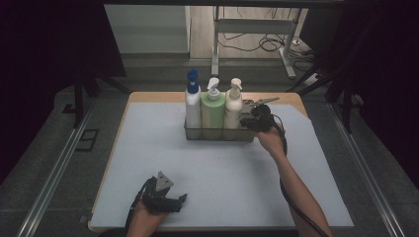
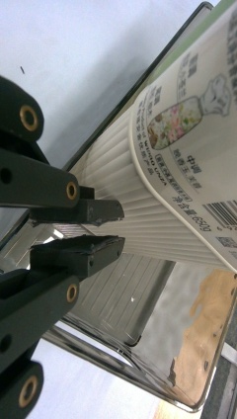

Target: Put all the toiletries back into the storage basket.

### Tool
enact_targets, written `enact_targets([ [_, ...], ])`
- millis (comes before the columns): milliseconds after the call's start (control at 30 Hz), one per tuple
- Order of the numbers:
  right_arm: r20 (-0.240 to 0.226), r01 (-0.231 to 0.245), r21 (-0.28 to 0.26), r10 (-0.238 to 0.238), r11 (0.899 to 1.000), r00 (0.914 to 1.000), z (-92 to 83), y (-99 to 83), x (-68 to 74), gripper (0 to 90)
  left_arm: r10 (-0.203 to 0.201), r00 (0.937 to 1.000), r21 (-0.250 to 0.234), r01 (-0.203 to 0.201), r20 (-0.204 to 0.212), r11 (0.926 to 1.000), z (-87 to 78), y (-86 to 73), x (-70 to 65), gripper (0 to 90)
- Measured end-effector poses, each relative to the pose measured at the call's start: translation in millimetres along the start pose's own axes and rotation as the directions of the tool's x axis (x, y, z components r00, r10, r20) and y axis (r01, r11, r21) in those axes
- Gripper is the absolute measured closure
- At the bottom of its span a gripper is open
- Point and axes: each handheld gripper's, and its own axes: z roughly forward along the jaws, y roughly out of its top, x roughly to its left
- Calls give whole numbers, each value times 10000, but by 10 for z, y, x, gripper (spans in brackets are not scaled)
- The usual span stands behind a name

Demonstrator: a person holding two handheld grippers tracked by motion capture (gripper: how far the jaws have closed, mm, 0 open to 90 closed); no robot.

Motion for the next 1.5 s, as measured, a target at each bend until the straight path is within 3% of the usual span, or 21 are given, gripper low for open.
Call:
enact_targets([
  [467,228,230,13,-231,9997,9995,-88,11,29,659,0,10000,-4,0,-2,10000,0,0,0,123],
  [1033,170,544,20,-544,9985,9984,-286,7,91,483,-4,10000,-3,4,0,10000,0,0,-1,123],
  [1500,-14,995,-30,-995,9950,9950,-386,-78,231,290,2,10000,-5,-2,-6,10000,0,-1,-1,123],
])
